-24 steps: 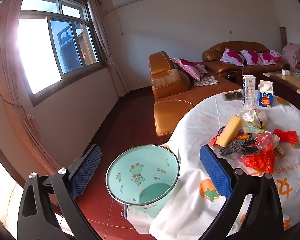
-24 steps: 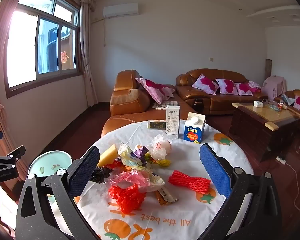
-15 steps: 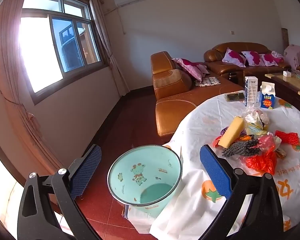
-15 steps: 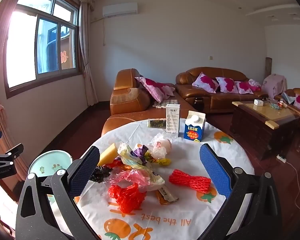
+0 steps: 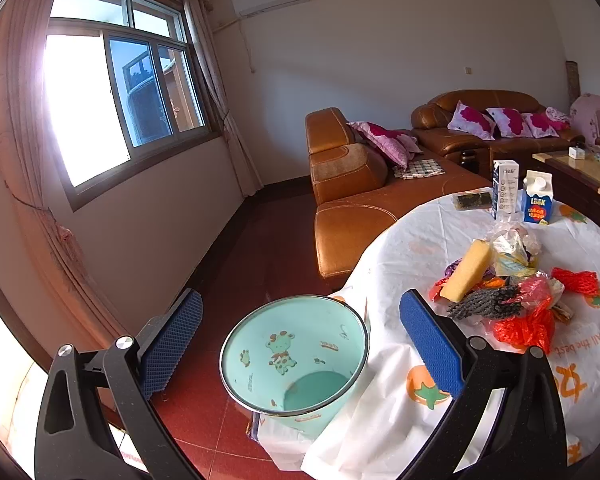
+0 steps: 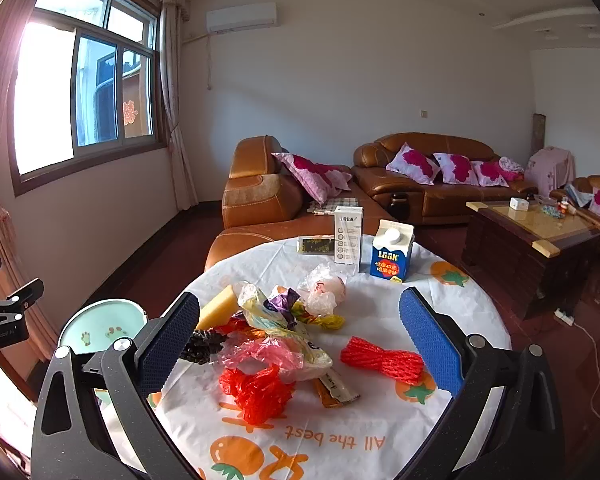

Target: Collect trash

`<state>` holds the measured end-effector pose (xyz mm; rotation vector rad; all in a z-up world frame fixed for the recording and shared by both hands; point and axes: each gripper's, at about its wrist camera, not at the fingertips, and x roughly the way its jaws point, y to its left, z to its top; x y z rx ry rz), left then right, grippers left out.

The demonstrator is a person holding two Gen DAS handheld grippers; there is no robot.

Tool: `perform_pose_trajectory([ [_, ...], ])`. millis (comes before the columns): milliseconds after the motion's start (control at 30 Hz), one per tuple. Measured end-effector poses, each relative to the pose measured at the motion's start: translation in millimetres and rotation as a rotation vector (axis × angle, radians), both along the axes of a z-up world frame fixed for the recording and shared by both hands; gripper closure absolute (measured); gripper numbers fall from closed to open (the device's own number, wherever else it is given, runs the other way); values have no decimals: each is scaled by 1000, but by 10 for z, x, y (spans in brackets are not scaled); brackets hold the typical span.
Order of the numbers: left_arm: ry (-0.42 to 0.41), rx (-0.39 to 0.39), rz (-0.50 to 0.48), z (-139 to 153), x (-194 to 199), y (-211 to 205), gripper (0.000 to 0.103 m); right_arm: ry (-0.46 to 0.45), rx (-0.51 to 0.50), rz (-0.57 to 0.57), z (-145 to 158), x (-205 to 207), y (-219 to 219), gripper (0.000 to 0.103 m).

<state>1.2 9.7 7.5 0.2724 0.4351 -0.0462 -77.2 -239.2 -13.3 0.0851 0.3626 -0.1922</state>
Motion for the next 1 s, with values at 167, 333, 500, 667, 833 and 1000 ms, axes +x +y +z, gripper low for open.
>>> perform_pose_trajectory([
  [167,-1,-1,6,-2,7,20,6,4,10,-1,-11,15,-12,5],
  [333,0,-3,7,12,11,32,6,7,12,1,-16,16,-15,5],
  [500,-1,-5,10,20,21,40,6,11,11,4,-20,16,-11,5],
  [667,-2,-8,14,29,29,63,6,13,13,6,-27,21,-3,5],
  [833,-2,-8,13,30,30,66,6,15,13,8,-33,21,5,5],
  [1000,0,-9,18,29,49,85,6,15,13,7,-38,20,9,5],
])
